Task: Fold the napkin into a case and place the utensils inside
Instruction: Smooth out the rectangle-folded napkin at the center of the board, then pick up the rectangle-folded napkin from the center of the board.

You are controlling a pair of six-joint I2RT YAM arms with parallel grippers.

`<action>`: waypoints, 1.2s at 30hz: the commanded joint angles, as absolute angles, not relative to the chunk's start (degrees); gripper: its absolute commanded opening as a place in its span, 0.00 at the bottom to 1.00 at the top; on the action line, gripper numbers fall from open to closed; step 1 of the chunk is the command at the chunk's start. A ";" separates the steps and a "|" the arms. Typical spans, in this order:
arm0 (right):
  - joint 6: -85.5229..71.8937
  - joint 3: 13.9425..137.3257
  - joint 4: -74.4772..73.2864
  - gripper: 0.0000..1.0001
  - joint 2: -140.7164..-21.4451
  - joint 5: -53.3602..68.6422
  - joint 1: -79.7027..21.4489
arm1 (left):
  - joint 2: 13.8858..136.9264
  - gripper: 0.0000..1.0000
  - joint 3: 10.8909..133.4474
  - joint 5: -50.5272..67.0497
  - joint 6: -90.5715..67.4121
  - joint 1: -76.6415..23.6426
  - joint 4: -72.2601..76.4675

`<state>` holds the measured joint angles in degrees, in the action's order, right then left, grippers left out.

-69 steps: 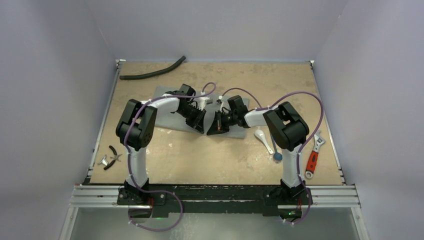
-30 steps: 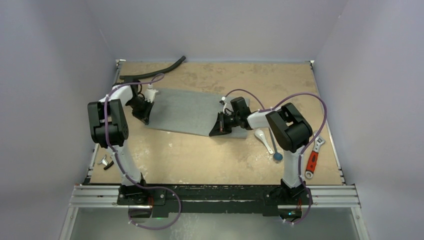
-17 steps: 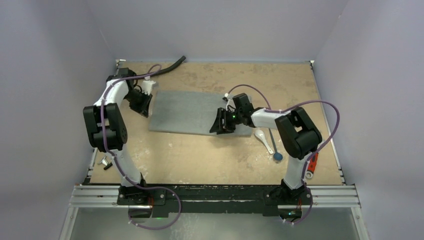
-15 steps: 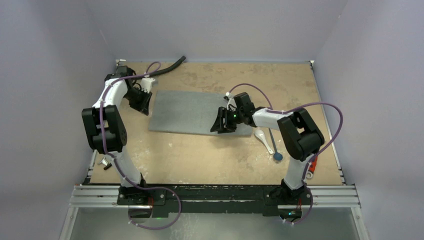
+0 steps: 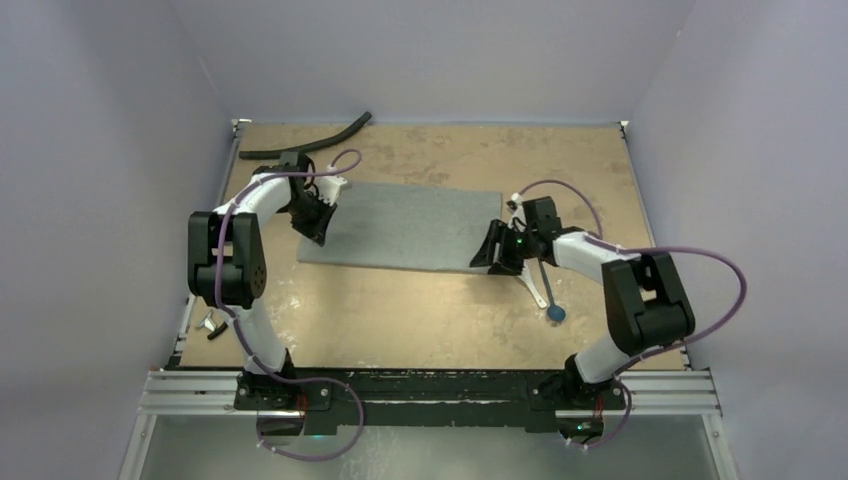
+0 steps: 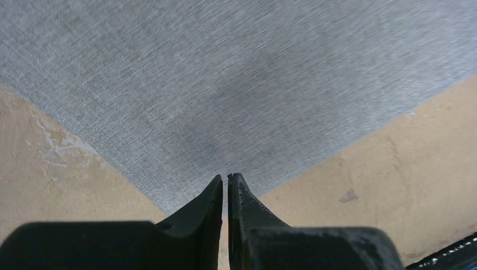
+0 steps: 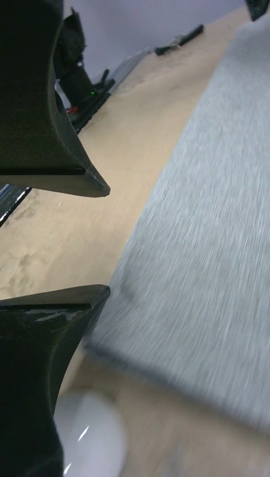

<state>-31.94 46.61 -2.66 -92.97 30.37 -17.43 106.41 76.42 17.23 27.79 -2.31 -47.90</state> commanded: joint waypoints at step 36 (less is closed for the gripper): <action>-41.53 41.01 -4.58 0.35 -85.87 13.91 -11.63 | 106.13 0.13 78.32 7.85 25.89 2.89 -43.21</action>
